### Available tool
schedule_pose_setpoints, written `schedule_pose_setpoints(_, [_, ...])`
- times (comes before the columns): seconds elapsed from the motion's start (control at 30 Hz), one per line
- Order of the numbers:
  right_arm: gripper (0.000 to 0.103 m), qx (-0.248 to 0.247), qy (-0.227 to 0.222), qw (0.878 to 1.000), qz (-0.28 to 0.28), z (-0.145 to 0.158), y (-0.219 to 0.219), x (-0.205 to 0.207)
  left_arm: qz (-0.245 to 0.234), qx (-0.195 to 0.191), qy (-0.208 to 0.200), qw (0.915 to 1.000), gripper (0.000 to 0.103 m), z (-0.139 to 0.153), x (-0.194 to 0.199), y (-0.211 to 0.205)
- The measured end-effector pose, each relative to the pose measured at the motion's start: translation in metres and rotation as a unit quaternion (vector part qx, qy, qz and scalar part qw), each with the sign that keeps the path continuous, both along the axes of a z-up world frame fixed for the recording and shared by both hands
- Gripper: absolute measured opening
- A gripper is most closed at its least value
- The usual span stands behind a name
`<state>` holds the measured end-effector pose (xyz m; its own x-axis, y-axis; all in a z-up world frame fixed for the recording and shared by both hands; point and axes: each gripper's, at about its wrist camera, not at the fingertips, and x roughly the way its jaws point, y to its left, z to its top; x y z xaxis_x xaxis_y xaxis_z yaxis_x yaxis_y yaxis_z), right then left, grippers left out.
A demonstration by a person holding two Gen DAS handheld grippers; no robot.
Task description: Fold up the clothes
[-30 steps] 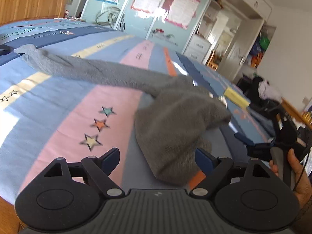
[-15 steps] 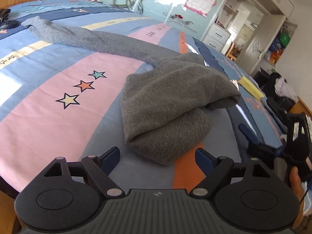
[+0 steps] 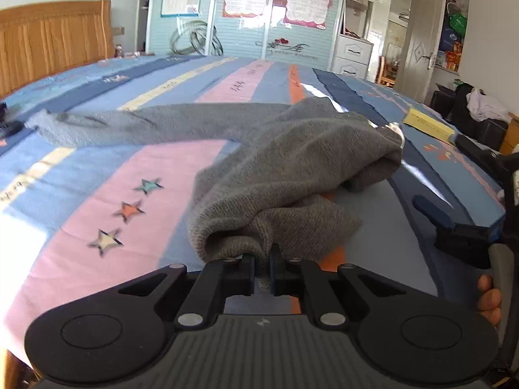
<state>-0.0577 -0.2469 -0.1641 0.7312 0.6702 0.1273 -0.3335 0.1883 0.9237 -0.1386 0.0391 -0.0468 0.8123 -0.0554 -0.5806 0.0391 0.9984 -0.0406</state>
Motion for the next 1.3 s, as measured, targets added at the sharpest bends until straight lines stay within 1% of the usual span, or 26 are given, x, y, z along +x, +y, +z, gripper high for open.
schedule_pose_setpoints(0.03, [0.088,0.001,0.0,1.0,0.0,0.0,0.0,0.0,0.005,0.023,-0.007,0.9997,0.008,0.005,0.0,0.001])
schedule_pose_setpoints(0.13, [0.088,0.004,0.001,1.0,0.001,0.001,-0.002,-0.001,0.018,0.066,-0.026,0.9973,0.008,0.023,0.0,0.014])
schedule_pose_setpoints(0.17, [0.088,0.005,0.001,1.0,0.002,0.001,-0.002,-0.001,0.02,0.091,-0.036,0.995,0.008,0.029,-0.001,0.016])
schedule_pose_setpoints(0.23, [0.087,0.008,0.002,1.0,0.001,0.001,-0.003,-0.002,0.021,0.154,-0.063,0.9858,0.008,0.041,0.0,0.019])
schedule_pose_setpoints(0.27, [0.087,0.009,0.003,1.0,0.001,0.001,-0.003,-0.002,0.022,0.179,-0.077,0.9806,0.008,0.048,0.002,0.021])
schedule_pose_setpoints(0.3, [0.087,0.01,0.003,1.0,0.001,0.001,-0.004,-0.002,0.022,0.193,-0.089,0.9769,0.008,0.055,0.004,0.024])
schedule_pose_setpoints(0.33, [0.087,0.01,0.003,1.0,0.001,0.001,-0.004,-0.002,0.004,0.198,-0.089,0.9762,0.008,0.06,0.007,0.024])
schedule_pose_setpoints(0.37, [0.087,0.01,0.003,1.0,0.0,0.001,-0.004,-0.002,-0.02,0.2,-0.084,0.9761,0.008,0.064,0.01,0.024])
schedule_pose_setpoints(0.4, [0.087,0.01,0.004,1.0,0.001,0.002,-0.005,-0.003,-0.041,0.2,-0.068,0.9765,0.01,0.064,0.014,0.023])
schedule_pose_setpoints(0.43, [0.087,0.01,0.004,1.0,0.001,0.002,-0.005,-0.003,-0.057,0.199,-0.041,0.9776,0.011,0.059,0.018,0.022])
schedule_pose_setpoints(0.5, [0.087,0.012,0.004,1.0,0.002,0.002,-0.006,-0.003,-0.066,0.199,0.015,0.9777,0.015,0.039,0.022,0.021])
schedule_pose_setpoints(0.57, [0.087,0.019,0.005,1.0,0.003,0.0,-0.008,-0.002,-0.077,0.198,0.052,0.9757,0.018,0.017,0.014,0.022])
schedule_pose_setpoints(0.6, [0.087,0.024,0.005,1.0,0.003,-0.001,-0.009,-0.002,-0.082,0.187,0.061,0.9771,0.021,0.01,0.006,0.024])
schedule_pose_setpoints(0.67, [0.087,0.034,0.007,0.999,0.004,-0.003,-0.01,-0.001,-0.086,0.133,0.087,0.9836,0.024,-0.002,-0.012,0.035])
schedule_pose_setpoints(0.73, [0.086,0.041,0.008,0.999,0.004,-0.005,-0.012,-0.001,-0.071,0.083,0.094,0.9896,0.024,-0.006,-0.026,0.048])
schedule_pose_setpoints(0.8, [0.085,0.044,0.009,0.999,0.004,-0.005,-0.012,-0.001,-0.061,0.037,0.101,0.9923,0.024,-0.003,-0.035,0.061])
schedule_pose_setpoints(0.83, [0.085,0.045,0.01,0.999,0.004,-0.006,-0.012,-0.001,-0.056,0.006,0.101,0.9933,0.024,0.0,-0.038,0.067])
schedule_pose_setpoints(0.87, [0.085,0.046,0.01,0.999,0.004,-0.006,-0.013,-0.001,-0.049,-0.025,0.094,0.9941,0.024,0.005,-0.039,0.073])
schedule_pose_setpoints(0.9, [0.085,0.047,0.01,0.999,0.004,-0.006,-0.013,-0.001,-0.04,-0.056,0.085,0.994,0.027,0.01,-0.039,0.077])
schedule_pose_setpoints(0.93, [0.085,0.048,0.01,0.999,0.003,-0.006,-0.013,-0.001,-0.032,-0.087,0.076,0.9928,0.03,0.016,-0.039,0.081])
schedule_pose_setpoints(1.0, [0.085,0.048,0.01,0.999,0.003,-0.006,-0.013,-0.001,0.007,-0.132,0.068,0.989,0.055,0.022,-0.03,0.087])
schedule_pose_setpoints(1.03, [0.085,0.049,0.01,0.999,0.003,-0.006,-0.013,-0.001,0.03,-0.145,0.072,0.9864,0.058,0.022,-0.025,0.089])
schedule_pose_setpoints(1.1, [0.085,0.054,0.011,0.998,0.003,-0.007,-0.014,-0.001,0.06,-0.165,0.084,0.9808,0.06,0.015,-0.007,0.084])
schedule_pose_setpoints(1.23, [0.084,0.065,0.013,0.998,0.003,-0.009,-0.015,-0.001,0.087,-0.171,0.1,0.9763,0.061,-0.003,0.011,0.067])
schedule_pose_setpoints(1.27, [0.084,0.067,0.013,0.998,0.004,-0.009,-0.016,0.0,0.089,-0.176,0.102,0.9751,0.064,-0.008,0.014,0.061])
schedule_pose_setpoints(1.3, [0.084,0.069,0.014,0.998,0.004,-0.01,-0.016,0.0,0.09,-0.169,0.092,0.977,0.072,-0.009,0.015,0.055])
